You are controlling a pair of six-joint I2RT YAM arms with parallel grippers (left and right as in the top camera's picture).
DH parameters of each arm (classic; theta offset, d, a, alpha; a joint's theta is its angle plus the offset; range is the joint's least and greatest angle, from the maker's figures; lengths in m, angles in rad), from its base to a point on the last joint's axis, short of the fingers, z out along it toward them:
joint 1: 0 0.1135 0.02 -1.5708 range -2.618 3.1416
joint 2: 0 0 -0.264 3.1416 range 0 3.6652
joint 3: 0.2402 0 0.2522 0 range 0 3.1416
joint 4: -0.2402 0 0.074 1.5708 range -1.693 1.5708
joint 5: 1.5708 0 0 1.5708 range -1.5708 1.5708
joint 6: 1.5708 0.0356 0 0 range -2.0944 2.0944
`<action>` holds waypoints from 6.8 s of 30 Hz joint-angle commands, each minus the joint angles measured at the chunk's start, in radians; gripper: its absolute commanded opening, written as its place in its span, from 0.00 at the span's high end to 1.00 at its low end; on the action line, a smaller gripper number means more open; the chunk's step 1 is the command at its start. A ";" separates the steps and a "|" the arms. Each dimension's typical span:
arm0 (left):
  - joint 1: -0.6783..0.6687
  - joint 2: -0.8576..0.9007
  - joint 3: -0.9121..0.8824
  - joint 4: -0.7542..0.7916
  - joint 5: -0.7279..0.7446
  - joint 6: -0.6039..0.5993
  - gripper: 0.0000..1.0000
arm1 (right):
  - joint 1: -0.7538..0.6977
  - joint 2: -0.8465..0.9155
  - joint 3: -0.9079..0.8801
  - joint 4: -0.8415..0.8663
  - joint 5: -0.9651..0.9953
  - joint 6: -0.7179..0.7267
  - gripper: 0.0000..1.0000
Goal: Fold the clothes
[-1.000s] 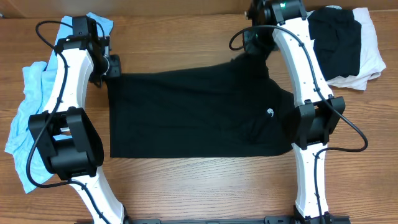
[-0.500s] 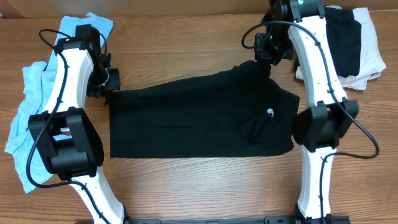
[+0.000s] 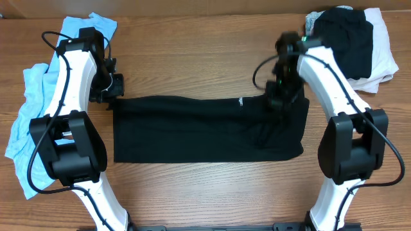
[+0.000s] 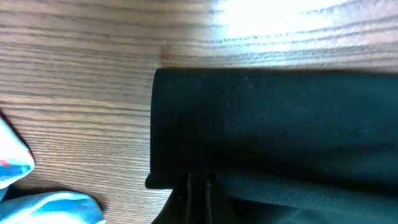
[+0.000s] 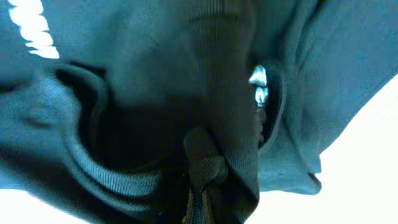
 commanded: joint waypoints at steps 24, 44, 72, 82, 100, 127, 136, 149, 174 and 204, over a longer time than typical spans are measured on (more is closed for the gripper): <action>-0.006 -0.035 -0.097 -0.185 0.046 0.063 0.44 | -0.084 -0.077 -0.183 0.163 0.007 0.016 0.96; 0.047 -0.035 -0.268 0.037 0.182 0.099 0.00 | -0.022 -0.093 -0.021 0.146 -0.180 -0.200 0.25; 0.069 -0.036 -0.371 0.269 0.121 0.032 0.96 | -0.014 -0.093 -0.018 0.228 -0.192 -0.135 0.82; 0.078 -0.036 0.038 0.024 0.058 0.105 0.96 | -0.014 -0.092 -0.024 0.261 -0.220 -0.113 0.93; -0.169 -0.036 0.063 -0.053 0.122 0.121 0.96 | -0.015 -0.092 -0.024 0.262 -0.216 -0.109 0.90; -0.479 -0.034 0.061 0.023 0.151 -0.001 0.96 | -0.015 -0.092 -0.024 0.266 -0.205 -0.110 0.89; -0.524 -0.034 0.060 0.014 0.148 -0.004 0.35 | -0.015 -0.092 -0.024 0.266 -0.205 -0.110 0.88; -0.388 -0.034 0.048 -0.082 0.200 0.123 0.32 | -0.015 -0.092 -0.024 0.281 -0.204 -0.110 0.82; -0.391 -0.034 -0.192 0.142 0.251 0.256 0.96 | -0.015 -0.092 -0.024 0.284 -0.183 -0.110 0.78; -0.626 -0.034 0.007 -0.052 0.351 0.234 0.00 | -0.159 -0.092 -0.048 0.208 -0.190 -0.114 0.58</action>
